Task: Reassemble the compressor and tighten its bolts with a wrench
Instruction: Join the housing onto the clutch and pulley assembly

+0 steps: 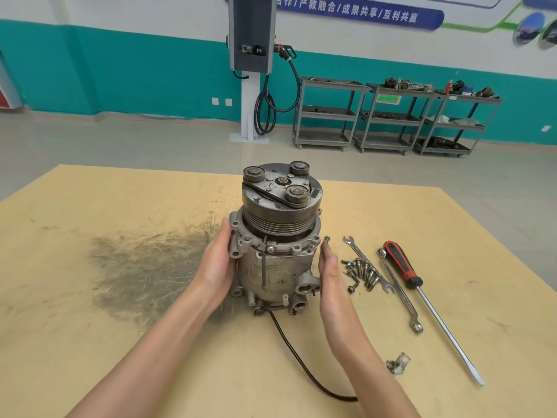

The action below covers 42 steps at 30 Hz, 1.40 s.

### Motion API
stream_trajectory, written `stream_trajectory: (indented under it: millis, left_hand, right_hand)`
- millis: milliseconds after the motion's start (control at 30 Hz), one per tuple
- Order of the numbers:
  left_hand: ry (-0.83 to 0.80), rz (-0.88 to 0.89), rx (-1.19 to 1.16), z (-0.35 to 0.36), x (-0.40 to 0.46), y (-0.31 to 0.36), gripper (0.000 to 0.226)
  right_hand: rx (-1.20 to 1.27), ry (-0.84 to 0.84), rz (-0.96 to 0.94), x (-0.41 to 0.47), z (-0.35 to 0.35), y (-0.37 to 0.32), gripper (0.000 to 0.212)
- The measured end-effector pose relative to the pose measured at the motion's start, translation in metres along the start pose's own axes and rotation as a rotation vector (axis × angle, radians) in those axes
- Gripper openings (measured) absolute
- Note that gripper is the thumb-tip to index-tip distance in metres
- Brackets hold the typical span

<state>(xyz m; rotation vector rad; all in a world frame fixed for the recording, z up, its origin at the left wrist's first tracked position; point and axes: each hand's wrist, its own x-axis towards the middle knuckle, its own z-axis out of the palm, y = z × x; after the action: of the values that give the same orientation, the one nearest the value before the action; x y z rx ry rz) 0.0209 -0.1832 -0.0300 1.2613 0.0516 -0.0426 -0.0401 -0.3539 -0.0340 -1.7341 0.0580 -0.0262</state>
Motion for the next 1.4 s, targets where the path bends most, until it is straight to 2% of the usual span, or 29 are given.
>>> stream_trajectory:
  millis: [67,167,267,300,367,500,567,633,700,800,867,933,1000,1100,1167,1267,1400]
  left_hand:
    - [0.022,0.046,0.042,-0.004,-0.003,0.000,0.048]
    - [0.041,0.161,0.175,-0.008,-0.005,0.005,0.074]
    - [-0.053,0.243,0.268,-0.009,-0.003,0.012,0.079]
    - [-0.091,0.253,0.313,-0.009,-0.002,0.014,0.082]
    - [-0.165,0.282,0.428,-0.010,-0.001,0.019,0.089]
    - [-0.316,0.345,0.567,-0.017,0.007,0.032,0.131]
    - [-0.336,0.356,0.570,-0.019,0.010,0.036,0.135]
    - [-0.328,0.386,0.557,-0.020,0.010,0.036,0.131]
    - [-0.279,0.402,0.564,-0.020,0.007,0.033,0.132]
    - [-0.203,0.411,0.563,-0.023,0.001,0.025,0.131]
    - [-0.176,0.403,0.538,-0.023,-0.005,0.023,0.128]
    - [-0.169,0.386,0.519,-0.021,-0.008,0.023,0.131]
    - [-0.146,0.376,0.516,-0.018,-0.009,0.024,0.133]
    - [-0.109,0.378,0.517,-0.017,-0.011,0.025,0.129]
    - [-0.110,0.381,0.528,-0.017,-0.011,0.026,0.127]
    - [-0.134,0.372,0.545,-0.016,-0.011,0.030,0.130]
    - [-0.195,0.363,0.561,-0.016,-0.002,0.038,0.130]
  right_hand:
    - [-0.105,0.023,-0.002,-0.005,-0.015,0.000,0.083]
    - [-0.395,0.013,-0.097,-0.028,-0.039,0.009,0.071]
    - [-0.783,-0.139,-0.265,-0.060,-0.045,0.024,0.041]
    - [-0.910,-0.131,-0.378,-0.068,-0.044,0.028,0.038]
    - [-1.134,-0.140,-0.473,-0.077,-0.039,0.033,0.042]
    - [-1.220,-0.052,-0.520,-0.065,-0.035,0.043,0.042]
    - [-1.230,0.016,-0.523,-0.055,-0.041,0.044,0.037]
    - [-1.198,0.028,-0.465,-0.044,-0.049,0.038,0.029]
    - [-1.173,-0.034,-0.389,-0.032,-0.061,0.037,0.022]
    - [-0.875,-0.162,-0.290,-0.018,-0.071,0.023,0.038]
    - [-0.678,-0.062,-0.329,-0.008,-0.068,0.001,0.048]
    - [-0.477,0.027,-0.396,0.004,-0.062,-0.023,0.047]
    - [-0.319,0.005,-0.466,0.015,-0.055,-0.050,0.054]
    - [-0.262,-0.160,-0.511,0.034,-0.040,-0.086,0.088]
    - [-0.305,-0.268,-0.497,0.049,-0.031,-0.104,0.104]
    - [-0.352,-0.366,-0.470,0.068,-0.024,-0.117,0.115]
    - [-0.192,-0.364,-0.462,0.077,-0.025,-0.105,0.123]
